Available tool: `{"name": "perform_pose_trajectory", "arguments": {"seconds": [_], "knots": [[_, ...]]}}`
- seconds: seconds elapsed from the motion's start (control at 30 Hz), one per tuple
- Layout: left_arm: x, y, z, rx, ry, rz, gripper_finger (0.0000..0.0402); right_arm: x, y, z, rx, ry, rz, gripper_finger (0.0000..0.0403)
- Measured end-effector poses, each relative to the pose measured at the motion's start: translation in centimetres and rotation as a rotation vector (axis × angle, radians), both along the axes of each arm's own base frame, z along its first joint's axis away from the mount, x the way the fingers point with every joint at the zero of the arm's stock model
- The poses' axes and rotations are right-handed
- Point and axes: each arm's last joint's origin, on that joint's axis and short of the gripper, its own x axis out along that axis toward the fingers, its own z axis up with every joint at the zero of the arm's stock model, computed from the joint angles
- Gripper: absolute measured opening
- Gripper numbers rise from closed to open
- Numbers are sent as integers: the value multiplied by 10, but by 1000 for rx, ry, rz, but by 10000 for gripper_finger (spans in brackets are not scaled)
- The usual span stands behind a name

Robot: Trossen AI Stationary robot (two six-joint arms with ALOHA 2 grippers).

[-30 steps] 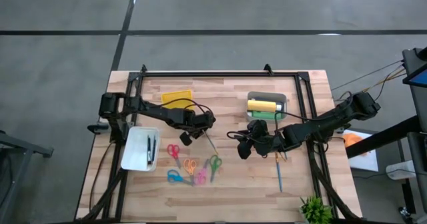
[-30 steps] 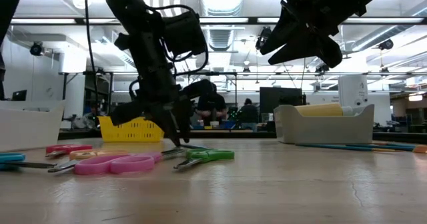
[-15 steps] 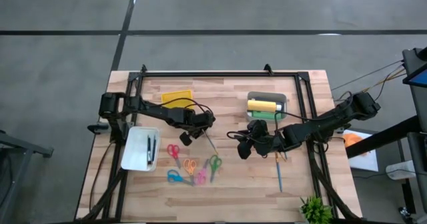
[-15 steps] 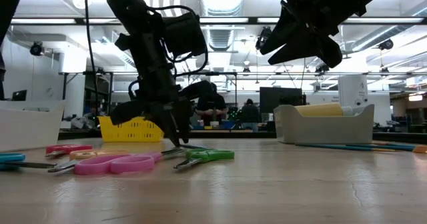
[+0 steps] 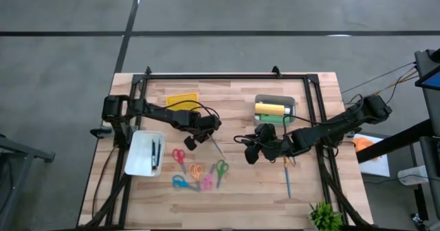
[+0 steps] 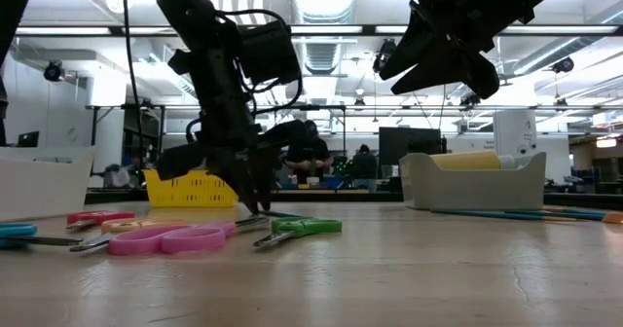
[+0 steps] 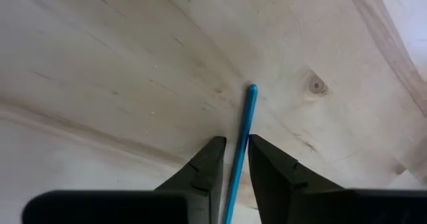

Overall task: Pick & Place Paint Supplies
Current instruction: Put the blue paintbrush into the white bin

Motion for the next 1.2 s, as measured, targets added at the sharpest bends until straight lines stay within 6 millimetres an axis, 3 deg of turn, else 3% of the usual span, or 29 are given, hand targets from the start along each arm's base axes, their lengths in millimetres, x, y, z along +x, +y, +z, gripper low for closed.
{"name": "perform_pose_trajectory", "arguments": {"seconds": [0.3,1.2], "knots": [[-1,0,-1,8,10,-1,5,0,0,0,1,0,-1,130],[1,0,4,29,-8,-45,8,0,0,0,1,-1,-1,130]]}}
